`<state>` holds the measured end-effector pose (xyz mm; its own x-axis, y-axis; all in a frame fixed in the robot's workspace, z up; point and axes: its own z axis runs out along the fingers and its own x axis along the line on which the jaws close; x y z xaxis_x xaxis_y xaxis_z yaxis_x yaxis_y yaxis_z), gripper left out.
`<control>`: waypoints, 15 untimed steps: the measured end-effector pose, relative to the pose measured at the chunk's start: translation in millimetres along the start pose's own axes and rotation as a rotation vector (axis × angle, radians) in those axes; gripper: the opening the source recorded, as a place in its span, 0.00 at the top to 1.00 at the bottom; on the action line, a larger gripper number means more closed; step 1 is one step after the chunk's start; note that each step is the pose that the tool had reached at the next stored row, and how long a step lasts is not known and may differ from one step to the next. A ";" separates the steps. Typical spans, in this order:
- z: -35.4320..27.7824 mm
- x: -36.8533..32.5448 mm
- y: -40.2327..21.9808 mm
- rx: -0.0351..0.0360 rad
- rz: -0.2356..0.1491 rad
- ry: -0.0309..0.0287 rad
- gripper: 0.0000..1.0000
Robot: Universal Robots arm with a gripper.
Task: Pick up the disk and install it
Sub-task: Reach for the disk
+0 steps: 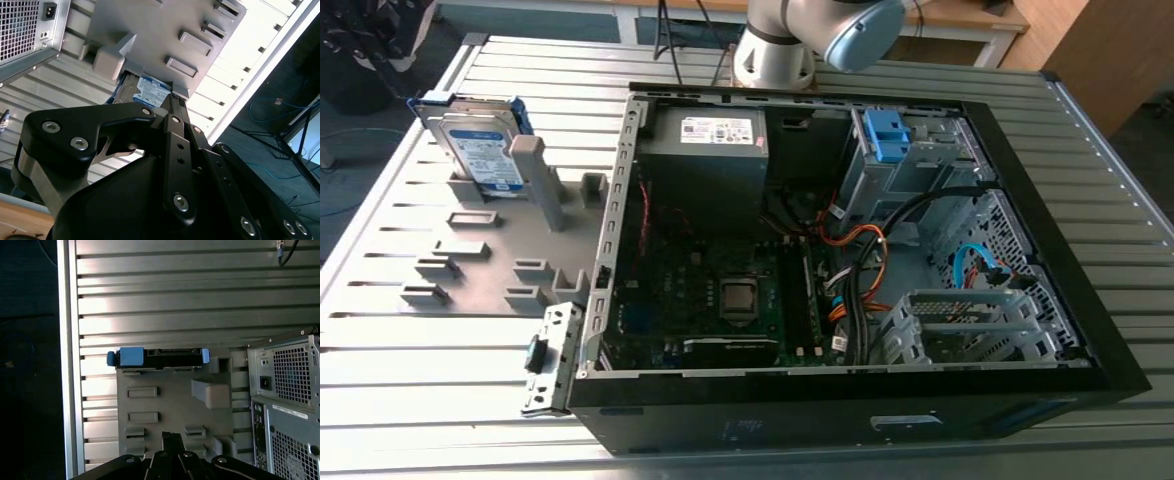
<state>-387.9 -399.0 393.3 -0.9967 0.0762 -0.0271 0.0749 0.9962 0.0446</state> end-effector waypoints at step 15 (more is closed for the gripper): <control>-0.4 14.9 -1.1 0.0000 0.000 -0.0001 0.89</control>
<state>-402.9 -398.9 393.3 -0.9967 0.0762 -0.0272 0.0750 0.9962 0.0445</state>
